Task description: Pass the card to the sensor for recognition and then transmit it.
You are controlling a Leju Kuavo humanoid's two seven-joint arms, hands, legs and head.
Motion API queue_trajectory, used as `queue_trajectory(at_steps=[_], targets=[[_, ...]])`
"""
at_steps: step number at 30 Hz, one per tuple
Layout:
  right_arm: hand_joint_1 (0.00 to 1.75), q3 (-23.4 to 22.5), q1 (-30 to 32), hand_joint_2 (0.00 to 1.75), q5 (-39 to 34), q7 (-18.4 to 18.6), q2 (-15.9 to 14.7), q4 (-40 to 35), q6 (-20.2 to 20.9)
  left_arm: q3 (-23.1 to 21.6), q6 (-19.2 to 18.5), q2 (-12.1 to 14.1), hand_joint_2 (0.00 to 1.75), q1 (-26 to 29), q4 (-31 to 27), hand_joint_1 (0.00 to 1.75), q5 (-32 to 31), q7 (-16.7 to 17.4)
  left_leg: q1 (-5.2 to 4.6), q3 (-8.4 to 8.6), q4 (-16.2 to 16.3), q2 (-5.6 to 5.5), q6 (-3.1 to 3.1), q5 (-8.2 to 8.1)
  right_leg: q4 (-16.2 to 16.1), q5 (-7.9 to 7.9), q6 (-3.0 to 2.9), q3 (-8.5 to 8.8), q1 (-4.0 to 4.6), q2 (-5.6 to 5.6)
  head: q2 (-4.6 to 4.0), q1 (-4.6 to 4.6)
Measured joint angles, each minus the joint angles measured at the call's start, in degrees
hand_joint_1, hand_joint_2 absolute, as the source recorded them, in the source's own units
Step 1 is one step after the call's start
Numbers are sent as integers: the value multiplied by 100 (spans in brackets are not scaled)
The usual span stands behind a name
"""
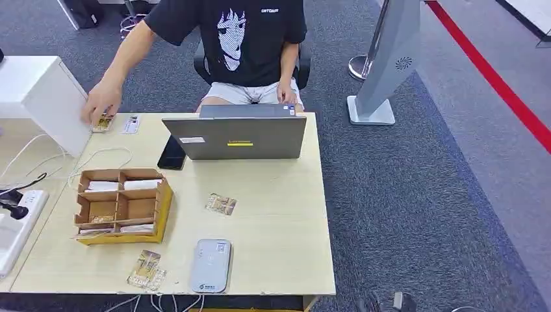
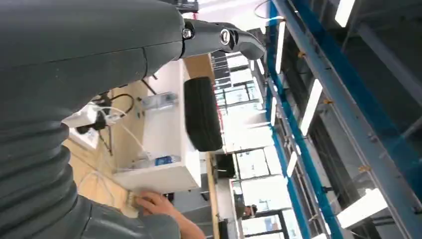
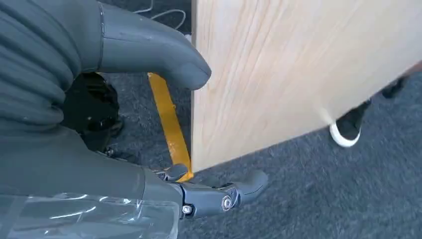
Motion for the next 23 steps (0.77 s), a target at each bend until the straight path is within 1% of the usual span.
queue_trajectory(at_steps=[1,3,5,7,8,10,13,15,17,18,20,23], targets=[[0,-53,10,175,-2,58,2,-11,-41,14,34,-15,175,37,54,0,13,67,-1,1,0,0,0,0,0,0,0,0,0,0,0,2],[0,-169,54,175,-18,398,11,-7,-313,13,193,-26,175,160,218,0,-139,480,-2,3,0,-2,0,-1,0,-3,0,3,0,0,0,4],[0,-239,152,175,-173,470,24,2,-411,13,245,-46,175,336,421,0,-112,588,-3,1,0,0,2,-2,-1,-3,1,0,0,0,0,2],[0,-256,235,175,-409,529,24,-2,-444,13,177,-64,175,404,594,0,-21,667,-3,-2,0,-3,3,-3,-2,-4,2,0,0,-1,0,0],[0,-265,244,175,-624,568,24,-5,-498,20,-34,-68,175,422,733,0,25,711,-4,-2,0,-2,3,-3,-3,-4,2,0,-1,-1,0,4],[0,-261,247,175,-978,628,26,-35,-638,79,-657,-70,175,418,1042,0,192,814,-8,3,0,-1,3,-3,-3,-5,4,3,-4,0,0,2],[0,-256,275,175,-1450,805,31,-145,-778,226,-1855,-77,175,398,1613,0,727,979,-10,3,0,-1,4,-4,-3,-5,5,4,-5,-1,0,0],[0,-263,300,175,-1547,872,31,-245,-867,348,-2301,-79,175,386,2023,0,781,1062,-9,5,0,0,4,-4,-3,-5,5,5,-5,0,0,4],[0,-316,321,175,-1541,988,33,-348,-977,470,-2613,-83,175,319,2502,0,869,1200,-10,5,0,-1,5,-4,-3,-5,5,6,-6,-1,0,0],[0,-372,328,175,-1495,1040,35,-393,-1018,510,-2719,-92,175,299,2719,0,902,1213,-10,5,0,-2,5,-4,-3,-5,5,7,-5,-1,0,9],[0,-491,344,175,-1401,1121,42,-486,-1119,586,-2847,-98,175,250,3173,0,869,1250,-9,4,0,-2,5,-4,-3,-6,5,6,-5,-1,0,2],[0,-765,353,175,-984,1266,44,-564,-1412,699,-2990,-98,175,120,3802,0,592,1434,-11,3,0,-6,6,-5,-3,-7,7,9,-6,-7,0,2]])
